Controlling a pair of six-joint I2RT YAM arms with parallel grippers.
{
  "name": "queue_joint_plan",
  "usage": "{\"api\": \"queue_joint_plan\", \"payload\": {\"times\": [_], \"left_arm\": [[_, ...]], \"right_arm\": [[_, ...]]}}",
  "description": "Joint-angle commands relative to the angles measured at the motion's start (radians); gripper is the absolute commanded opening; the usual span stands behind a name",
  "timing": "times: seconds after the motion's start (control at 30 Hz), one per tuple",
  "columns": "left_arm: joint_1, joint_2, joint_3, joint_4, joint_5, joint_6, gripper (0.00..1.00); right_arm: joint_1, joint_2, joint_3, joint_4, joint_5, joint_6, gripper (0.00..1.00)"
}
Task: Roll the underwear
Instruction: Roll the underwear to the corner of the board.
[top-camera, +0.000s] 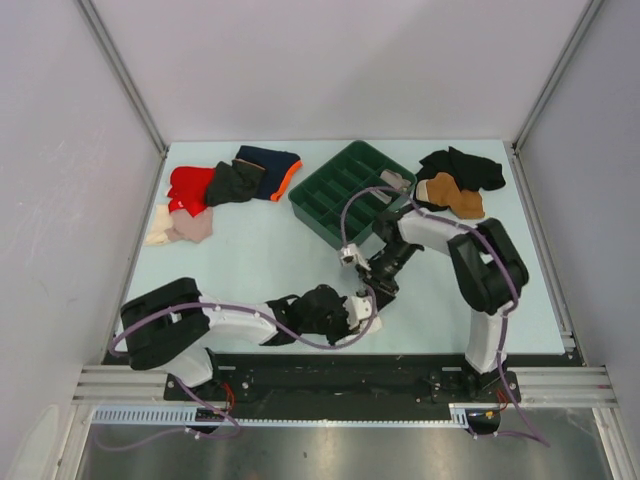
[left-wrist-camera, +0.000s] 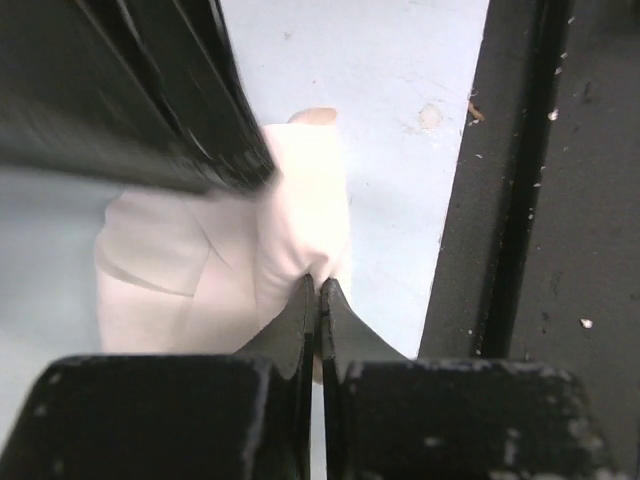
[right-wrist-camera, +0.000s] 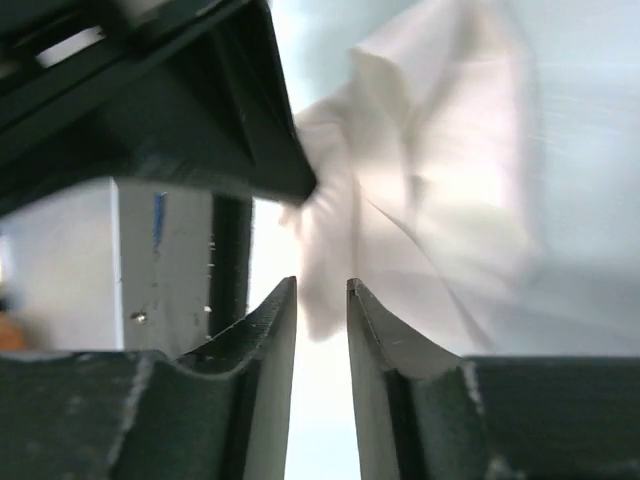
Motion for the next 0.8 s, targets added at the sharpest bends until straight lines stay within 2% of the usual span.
{"api": "queue_joint_plan", "payload": {"times": [0.0,0.1,0.17,0.27,0.3,0.33,0.47,0.77], "left_arm": [[0.125,0.027,-0.057,0.009,0.244,-0.141,0.0],[0.221,0.078,-0.068,0.052,0.406,-0.207,0.0],[0.281,0.124,-0.062,0.073,0.5,-0.253,0.0],[0.332,0.172,-0.043,0.076,0.555,-0.31,0.0],[0.343,0.202,-0.04,0.076,0.58,-0.322,0.01],[0.361,0.215,-0.037,0.081,0.587,-0.333,0.0],[0.392,0.247,-0.043,0.089,0.595,-0.385,0.0],[0.424,0.282,-0.046,0.112,0.603,-0.43,0.0]], "right_arm": [[-0.084,-0.191,-0.009,0.098,-0.002,0.047,0.33],[-0.091,-0.302,-0.059,0.138,0.028,0.014,0.35],[-0.074,-0.363,-0.099,0.142,0.025,-0.086,0.37],[0.006,-0.501,-0.213,0.191,0.06,-0.201,0.43],[0.036,-0.533,-0.293,0.263,0.109,-0.206,0.47],[0.106,-0.594,-0.328,0.309,0.138,-0.206,0.48],[0.242,-0.676,-0.48,0.55,0.302,-0.204,0.54],[0.336,-0.65,-0.615,0.803,0.505,-0.201,0.54]]}}
